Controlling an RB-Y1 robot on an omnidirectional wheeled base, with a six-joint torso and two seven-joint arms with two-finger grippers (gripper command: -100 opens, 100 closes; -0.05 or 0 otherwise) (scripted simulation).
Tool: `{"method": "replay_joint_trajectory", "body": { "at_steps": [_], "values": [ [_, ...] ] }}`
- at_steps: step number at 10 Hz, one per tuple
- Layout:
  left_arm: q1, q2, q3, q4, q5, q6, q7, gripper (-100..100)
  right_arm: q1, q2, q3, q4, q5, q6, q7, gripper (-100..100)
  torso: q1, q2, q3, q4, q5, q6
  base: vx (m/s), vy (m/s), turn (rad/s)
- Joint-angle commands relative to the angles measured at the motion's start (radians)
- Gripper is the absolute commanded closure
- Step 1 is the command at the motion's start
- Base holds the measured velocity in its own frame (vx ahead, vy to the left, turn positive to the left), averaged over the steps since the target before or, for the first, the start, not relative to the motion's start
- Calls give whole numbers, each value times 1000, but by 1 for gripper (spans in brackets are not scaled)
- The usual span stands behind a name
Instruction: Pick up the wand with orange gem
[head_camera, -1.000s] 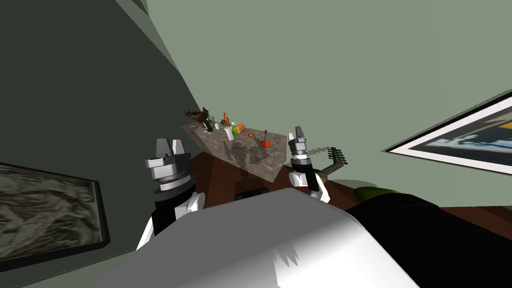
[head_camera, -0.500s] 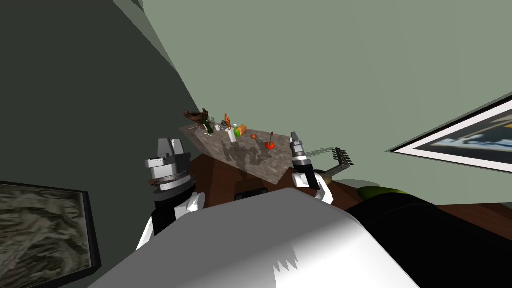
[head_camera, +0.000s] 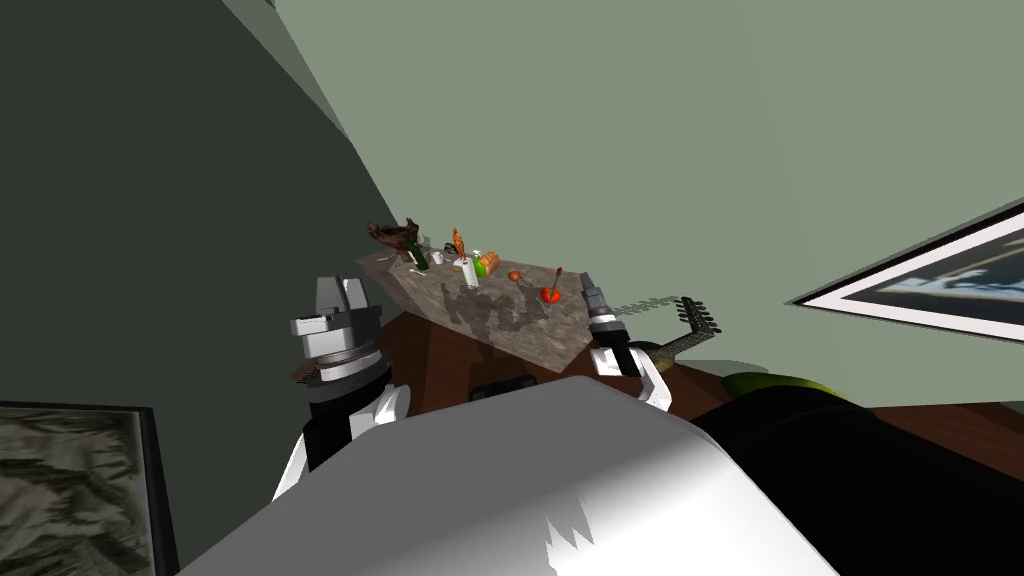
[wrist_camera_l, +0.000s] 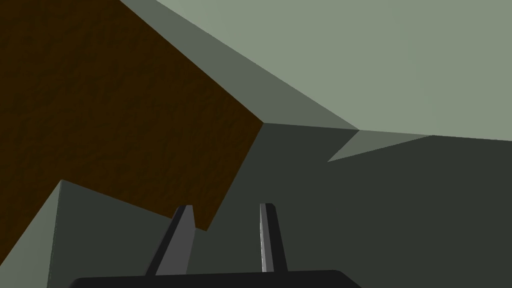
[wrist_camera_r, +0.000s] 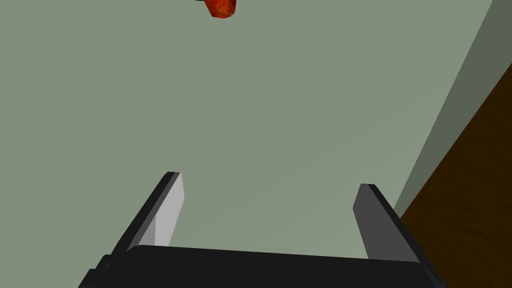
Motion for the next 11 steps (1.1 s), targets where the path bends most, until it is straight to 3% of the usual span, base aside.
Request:
{"method": "replay_joint_trajectory", "body": {
  "at_steps": [1,5,11],
  "values": [
    [0,0,0,0,0,0,0,0,9,-12,-34,43,39,24,45,-100,0,0,0,0,0,0,137,171,-73],
    [0,0,0,0,0,0,0,0,19,-53,-96,128,119,78,131,-100,3,-1,-1,0,1,0,128,181,-58],
    [0,0,0,0,0,0,0,0,30,-109,-165,227,208,139,228,-100,-2,1,1,0,0,0,107,135,-40]
  ]
}}
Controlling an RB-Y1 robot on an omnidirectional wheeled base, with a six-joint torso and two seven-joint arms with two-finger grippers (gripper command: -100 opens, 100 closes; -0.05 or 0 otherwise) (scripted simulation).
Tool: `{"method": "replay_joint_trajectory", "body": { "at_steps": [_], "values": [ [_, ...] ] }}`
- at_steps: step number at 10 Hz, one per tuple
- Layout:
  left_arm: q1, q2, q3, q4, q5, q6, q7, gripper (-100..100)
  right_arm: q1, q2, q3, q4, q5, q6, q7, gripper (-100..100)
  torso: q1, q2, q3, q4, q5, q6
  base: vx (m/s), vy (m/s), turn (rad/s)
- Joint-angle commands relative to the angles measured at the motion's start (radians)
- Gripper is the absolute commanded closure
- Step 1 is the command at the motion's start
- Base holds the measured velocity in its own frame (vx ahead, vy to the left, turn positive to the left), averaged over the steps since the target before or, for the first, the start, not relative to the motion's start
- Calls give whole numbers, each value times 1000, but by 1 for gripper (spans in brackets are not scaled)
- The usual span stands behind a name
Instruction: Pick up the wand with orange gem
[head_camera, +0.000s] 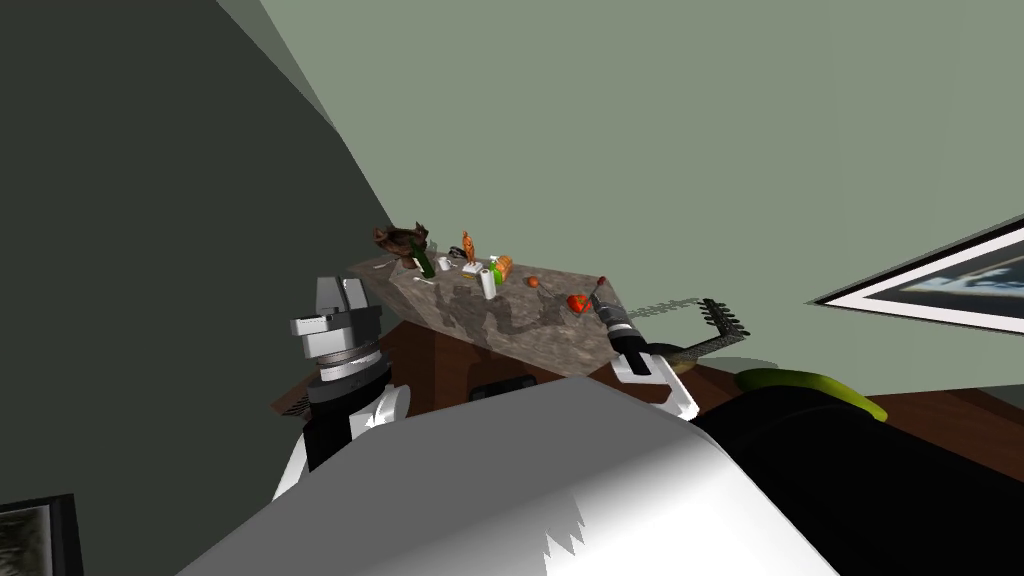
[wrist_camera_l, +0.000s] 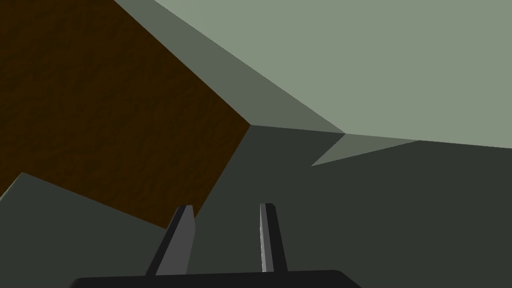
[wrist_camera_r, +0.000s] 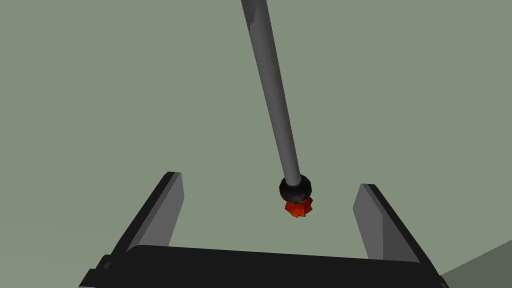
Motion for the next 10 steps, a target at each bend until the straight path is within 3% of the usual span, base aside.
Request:
{"method": "replay_joint_trajectory", "body": {
  "at_steps": [1,5,6,7,8,10],
  "values": [
    [0,0,0,0,0,0,0,0,5,-18,-22,30,19,6,23,-100,0,0,0,0,0,0,96,124,-39],
    [0,0,0,0,0,0,0,0,14,-66,-74,102,87,52,97,-100,2,-1,-1,0,0,0,103,141,-46],
    [0,0,0,0,0,0,0,0,12,-53,-62,85,79,47,87,-100,2,-1,-1,0,1,0,46,71,-20],
    [0,0,0,0,0,0,0,0,12,-55,-63,87,81,51,91,0,-2,1,1,0,0,0,8,14,1],
    [0,0,0,0,0,0,0,0,-38,-90,-60,137,78,29,94,-100,-6,4,2,1,-1,0,-45,44,3],
    [0,0,0,0,0,0,0,0,-61,-90,-60,187,78,29,94,-100,-6,8,5,2,-1,0,-50,30,1]
  ]
}}
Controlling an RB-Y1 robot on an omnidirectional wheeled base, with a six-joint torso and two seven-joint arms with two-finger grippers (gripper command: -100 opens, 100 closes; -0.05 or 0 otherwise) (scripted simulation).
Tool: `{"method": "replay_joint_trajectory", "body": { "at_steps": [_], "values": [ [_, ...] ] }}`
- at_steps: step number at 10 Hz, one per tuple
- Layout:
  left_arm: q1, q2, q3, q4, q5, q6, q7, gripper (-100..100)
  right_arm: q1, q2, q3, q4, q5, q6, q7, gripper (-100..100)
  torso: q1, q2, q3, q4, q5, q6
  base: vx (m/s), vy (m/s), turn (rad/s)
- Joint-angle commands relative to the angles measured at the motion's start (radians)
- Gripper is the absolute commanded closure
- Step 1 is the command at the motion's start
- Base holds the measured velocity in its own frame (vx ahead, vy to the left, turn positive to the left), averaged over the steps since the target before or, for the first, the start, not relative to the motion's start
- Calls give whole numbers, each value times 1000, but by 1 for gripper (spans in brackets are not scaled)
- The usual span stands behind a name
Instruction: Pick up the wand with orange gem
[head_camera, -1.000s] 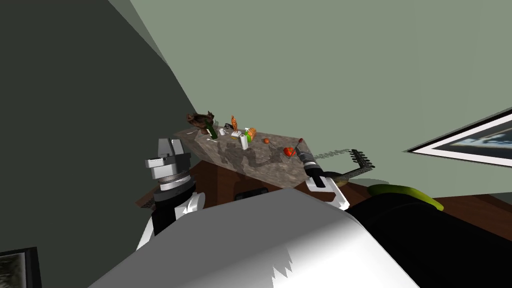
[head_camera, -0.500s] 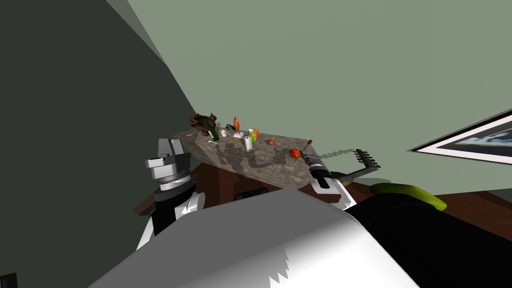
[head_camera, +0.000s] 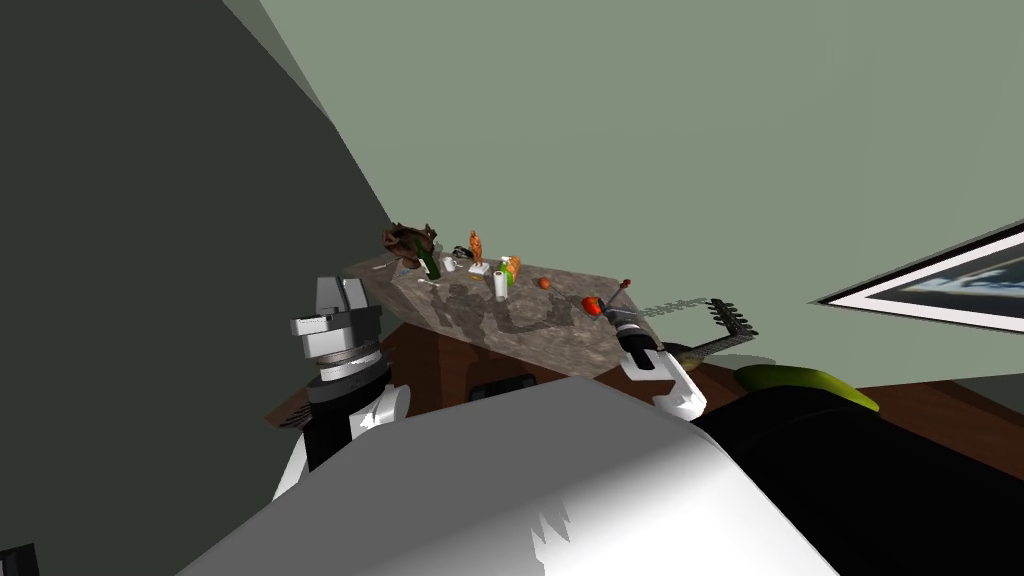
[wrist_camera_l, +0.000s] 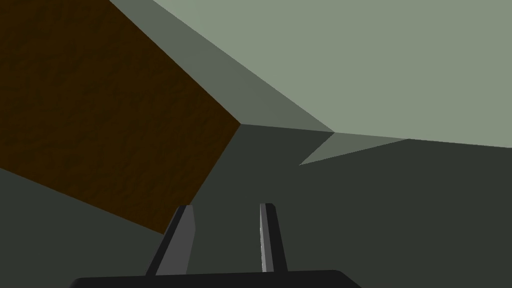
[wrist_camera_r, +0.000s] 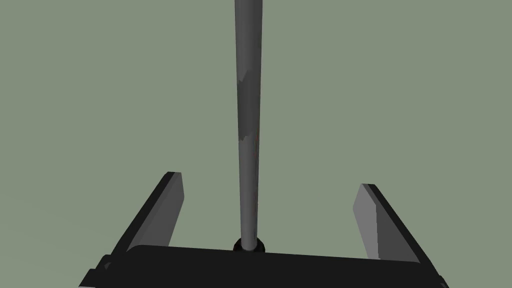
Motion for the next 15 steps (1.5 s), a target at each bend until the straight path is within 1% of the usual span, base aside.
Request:
{"method": "replay_joint_trajectory", "body": {
  "at_steps": [1,2,3,4,5,6,7,8,10,11,12,13,14,15],
  "values": [
    [0,0,0,0,0,0,0,0,-50,-39,6,50,-3,-17,3,-100,0,0,0,0,0,0,-65,56,2],
    [0,0,0,0,0,0,0,0,-80,-39,6,82,-3,-17,3,-100,2,1,1,0,0,0,-59,57,0],
    [0,0,0,0,0,0,0,0,-80,-39,6,109,-3,-17,3,-100,2,1,1,0,1,0,-23,21,-1],
    [0,0,0,0,0,0,0,0,-125,-75,9,138,-6,-39,7,-100,0,0,0,0,0,0,-50,29,4],
    [0,0,0,0,0,0,0,0,-154,-75,9,172,-6,-39,7,-100,0,0,0,0,0,0,-60,35,2],
    [0,0,0,0,0,0,0,0,-154,-75,9,202,-6,-39,7,-100,1,1,0,0,0,0,-31,21,0],
    [0,0,0,0,0,0,0,0,-201,-110,11,239,-9,-61,10,-100,0,0,0,0,0,0,-49,46,2],
    [0,0,0,0,0,0,0,0,-227,-110,11,266,-9,-61,10,-100,1,0,0,0,0,0,-54,45,2],
    [0,0,0,0,0,0,0,0,-227,-110,11,316,-9,-61,10,-100,0,0,0,0,0,0,-20,15,-1],
    [0,0,0,0,0,0,0,0,-274,-146,14,353,-12,-83,14,-100,-1,-1,-1,0,0,0,-49,34,2],
    [0,0,0,0,0,0,0,0,-300,-146,14,391,-12,-83,14,-100,0,0,0,0,0,0,-64,44,4],
    [0,0,0,0,0,0,0,0,-300,-146,14,417,-12,-83,14,-100,1,1,0,0,0,0,-31,23,-1],
    [0,0,0,0,0,0,0,0,-353,-181,17,456,-15,-105,17,-100,0,0,0,0,0,0,-49,38,2],
    [0,0,0,0,0,0,0,0,-374,-181,17,479,-15,-105,17,-100,1,0,0,0,0,0,-58,42,1]
  ]
}}
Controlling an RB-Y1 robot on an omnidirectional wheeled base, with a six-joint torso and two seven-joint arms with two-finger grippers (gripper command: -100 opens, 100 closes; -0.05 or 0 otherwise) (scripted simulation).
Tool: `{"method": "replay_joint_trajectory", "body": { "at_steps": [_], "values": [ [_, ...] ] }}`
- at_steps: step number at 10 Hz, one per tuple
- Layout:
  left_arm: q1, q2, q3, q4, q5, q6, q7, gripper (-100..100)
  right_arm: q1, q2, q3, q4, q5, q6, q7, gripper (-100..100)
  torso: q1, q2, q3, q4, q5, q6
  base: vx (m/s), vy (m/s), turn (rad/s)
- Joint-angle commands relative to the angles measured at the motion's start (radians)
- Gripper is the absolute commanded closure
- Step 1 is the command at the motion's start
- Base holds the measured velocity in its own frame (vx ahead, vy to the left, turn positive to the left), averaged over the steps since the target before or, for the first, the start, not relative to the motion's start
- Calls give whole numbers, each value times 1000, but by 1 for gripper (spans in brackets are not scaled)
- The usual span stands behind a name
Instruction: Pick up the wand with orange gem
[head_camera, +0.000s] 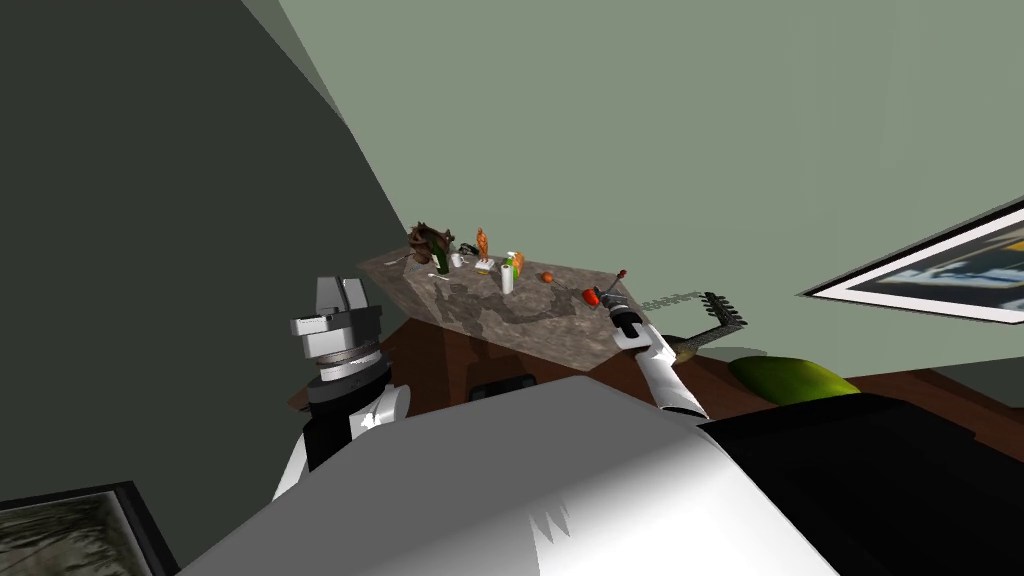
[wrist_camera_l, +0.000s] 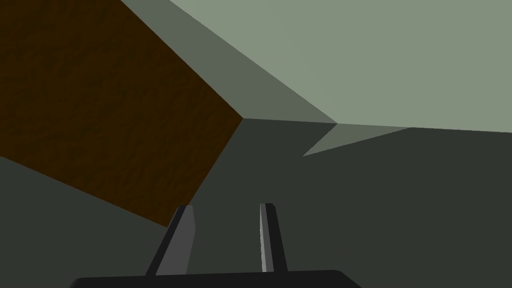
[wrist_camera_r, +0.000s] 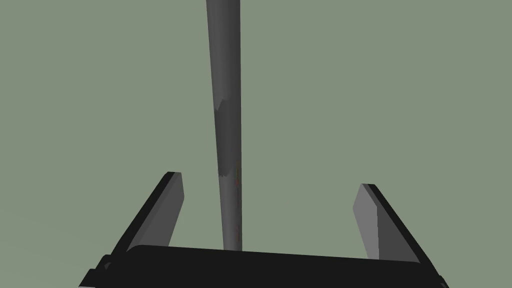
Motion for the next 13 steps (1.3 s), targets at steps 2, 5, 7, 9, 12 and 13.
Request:
{"method": "replay_joint_trajectory", "body": {
  "at_steps": [2,5,7,9,12,13],
  "values": [
    [0,0,0,0,0,0,0,0,-27,-5,1,66,1,-5,3,-100,-1,-1,-1,0,0,0,-17,16,-1],
    [0,0,0,0,0,0,0,0,-100,-40,4,167,-2,-27,6,-100,0,-1,-1,0,0,0,-40,36,2],
    [0,0,0,0,0,0,0,0,-174,-76,7,240,-5,-49,10,-100,0,1,0,0,0,0,-70,46,0],
    [0,0,0,0,0,0,0,0,-221,-111,10,303,-8,-71,13,-100,-1,-1,0,0,0,0,-36,29,1],
    [0,0,0,0,0,0,0,0,-291,-147,12,397,-10,-94,16,-100,-3,-3,-2,-1,-1,0,-11,-1,-14],
    [0,0,0,0,0,0,0,0,-321,-147,12,433,-10,-94,16,-100,-3,-3,-2,-1,0,0,-16,-3,-17]
  ]
}}
